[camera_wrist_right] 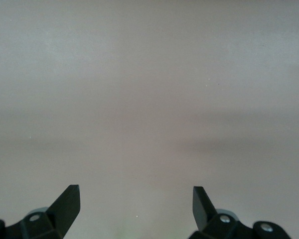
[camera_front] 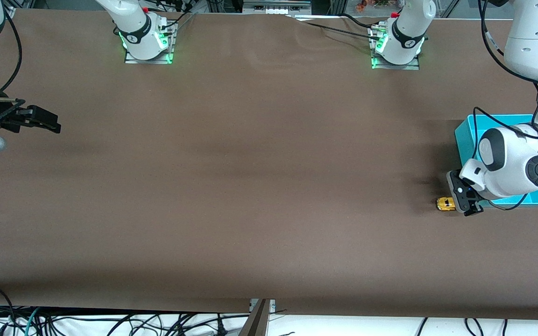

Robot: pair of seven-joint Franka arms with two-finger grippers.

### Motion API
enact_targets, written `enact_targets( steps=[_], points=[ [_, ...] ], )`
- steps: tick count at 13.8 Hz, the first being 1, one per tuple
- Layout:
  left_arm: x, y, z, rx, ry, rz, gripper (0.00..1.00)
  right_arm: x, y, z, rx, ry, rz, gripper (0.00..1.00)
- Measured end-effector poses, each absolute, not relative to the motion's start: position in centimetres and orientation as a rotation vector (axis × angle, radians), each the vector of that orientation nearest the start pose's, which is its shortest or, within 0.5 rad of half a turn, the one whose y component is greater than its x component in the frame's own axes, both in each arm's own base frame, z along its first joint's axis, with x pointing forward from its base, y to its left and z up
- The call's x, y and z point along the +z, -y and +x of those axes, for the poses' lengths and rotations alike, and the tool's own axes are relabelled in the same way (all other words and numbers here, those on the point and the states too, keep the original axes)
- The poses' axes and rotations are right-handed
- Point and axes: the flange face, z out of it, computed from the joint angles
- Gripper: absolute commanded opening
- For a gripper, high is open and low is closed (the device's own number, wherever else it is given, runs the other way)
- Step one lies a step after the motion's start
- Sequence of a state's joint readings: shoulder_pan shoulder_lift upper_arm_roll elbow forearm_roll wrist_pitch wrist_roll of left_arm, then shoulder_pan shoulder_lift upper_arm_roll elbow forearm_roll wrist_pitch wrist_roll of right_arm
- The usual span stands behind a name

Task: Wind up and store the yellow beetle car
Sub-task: 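Close the left gripper on the yellow car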

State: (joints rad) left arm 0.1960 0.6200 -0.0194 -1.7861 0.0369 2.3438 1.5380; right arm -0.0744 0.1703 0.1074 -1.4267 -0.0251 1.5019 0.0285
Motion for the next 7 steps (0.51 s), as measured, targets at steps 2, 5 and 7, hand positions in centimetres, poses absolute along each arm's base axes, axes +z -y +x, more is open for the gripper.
enact_targets(
  steps=[2, 5, 7],
  points=[
    [19.4, -12.2, 64.1, 0.073, -2.021, -2.447, 1.00, 58.9, -1.2, 59.8, 0.148, 0.006, -3.148, 1.00],
    [18.6, -12.5, 64.0, 0.080, -2.020, -2.456, 0.61, 58.8, -1.2, 59.8, 0.148, 0.006, -3.148, 1.00],
    [18.8, -12.6, 64.3, 0.065, -2.013, -2.448, 0.11, 58.9, -1.2, 59.8, 0.148, 0.006, -3.148, 1.00]
  ],
)
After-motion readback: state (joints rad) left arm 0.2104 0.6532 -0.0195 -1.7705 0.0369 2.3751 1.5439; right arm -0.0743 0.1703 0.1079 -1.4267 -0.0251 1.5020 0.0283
